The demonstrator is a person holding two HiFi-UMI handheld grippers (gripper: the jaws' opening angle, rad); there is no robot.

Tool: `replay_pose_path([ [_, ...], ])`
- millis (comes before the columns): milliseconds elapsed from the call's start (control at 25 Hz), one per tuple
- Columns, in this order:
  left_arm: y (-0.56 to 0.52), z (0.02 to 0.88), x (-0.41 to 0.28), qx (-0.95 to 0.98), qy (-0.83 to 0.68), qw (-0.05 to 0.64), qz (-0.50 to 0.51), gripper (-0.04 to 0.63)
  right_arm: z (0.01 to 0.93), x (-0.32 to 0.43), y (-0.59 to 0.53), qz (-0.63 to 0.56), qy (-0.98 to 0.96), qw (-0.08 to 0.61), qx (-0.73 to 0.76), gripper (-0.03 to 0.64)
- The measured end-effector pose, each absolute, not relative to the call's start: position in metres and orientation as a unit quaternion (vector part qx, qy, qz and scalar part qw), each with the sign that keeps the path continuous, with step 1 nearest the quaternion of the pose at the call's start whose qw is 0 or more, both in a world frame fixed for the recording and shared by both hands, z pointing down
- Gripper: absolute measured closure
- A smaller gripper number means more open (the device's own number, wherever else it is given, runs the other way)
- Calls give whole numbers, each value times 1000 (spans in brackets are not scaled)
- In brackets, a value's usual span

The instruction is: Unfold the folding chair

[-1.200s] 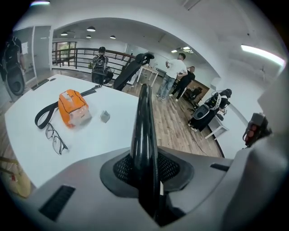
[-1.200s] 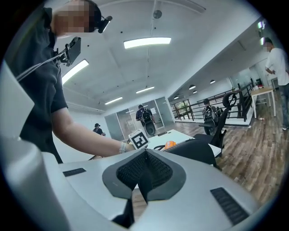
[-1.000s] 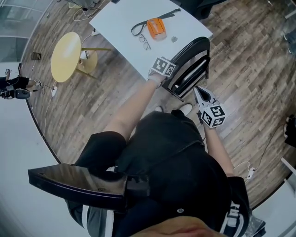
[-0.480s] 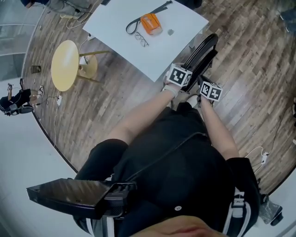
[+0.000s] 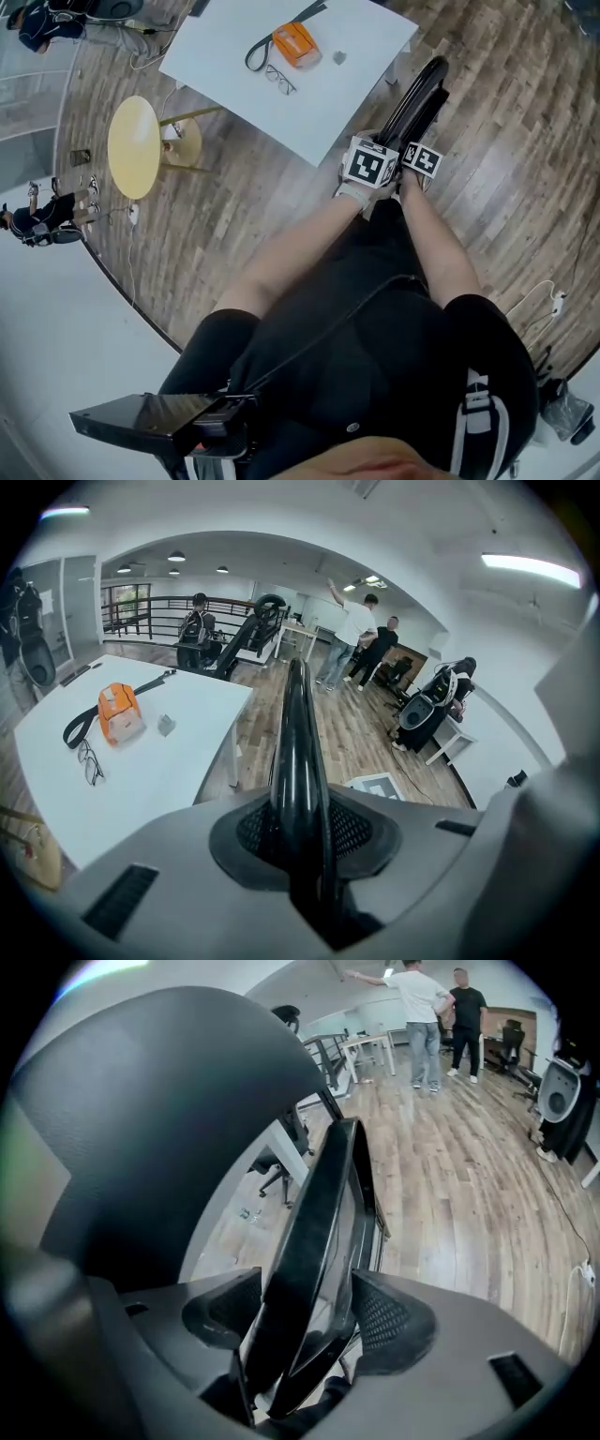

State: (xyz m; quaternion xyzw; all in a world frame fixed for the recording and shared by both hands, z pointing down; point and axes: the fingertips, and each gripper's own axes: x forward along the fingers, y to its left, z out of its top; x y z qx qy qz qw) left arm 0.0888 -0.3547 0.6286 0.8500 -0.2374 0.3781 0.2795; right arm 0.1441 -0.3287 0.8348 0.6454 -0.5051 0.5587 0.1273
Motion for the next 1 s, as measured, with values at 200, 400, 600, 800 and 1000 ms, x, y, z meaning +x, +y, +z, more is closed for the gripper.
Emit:
replay_pose_path([
  [200,-352,628,88,854,-231,274,377,523,850,124,-341,577,-486,110,647,319],
  [400,-351,625,90,861,-229,264,369,523,870,121,-343,600,-450,114,652,325],
  [600,-353,628,90,869,-213,251,370,523,872,125,-342,600,-445,94,658,469],
  [800,-357,632,84,874,-193,253,367,523,873,138,-324,596,-444,90,663,474],
  [1000,-369,634,78,879,-181,257,360,522,878,162,-304,598,-441,71,665,474],
])
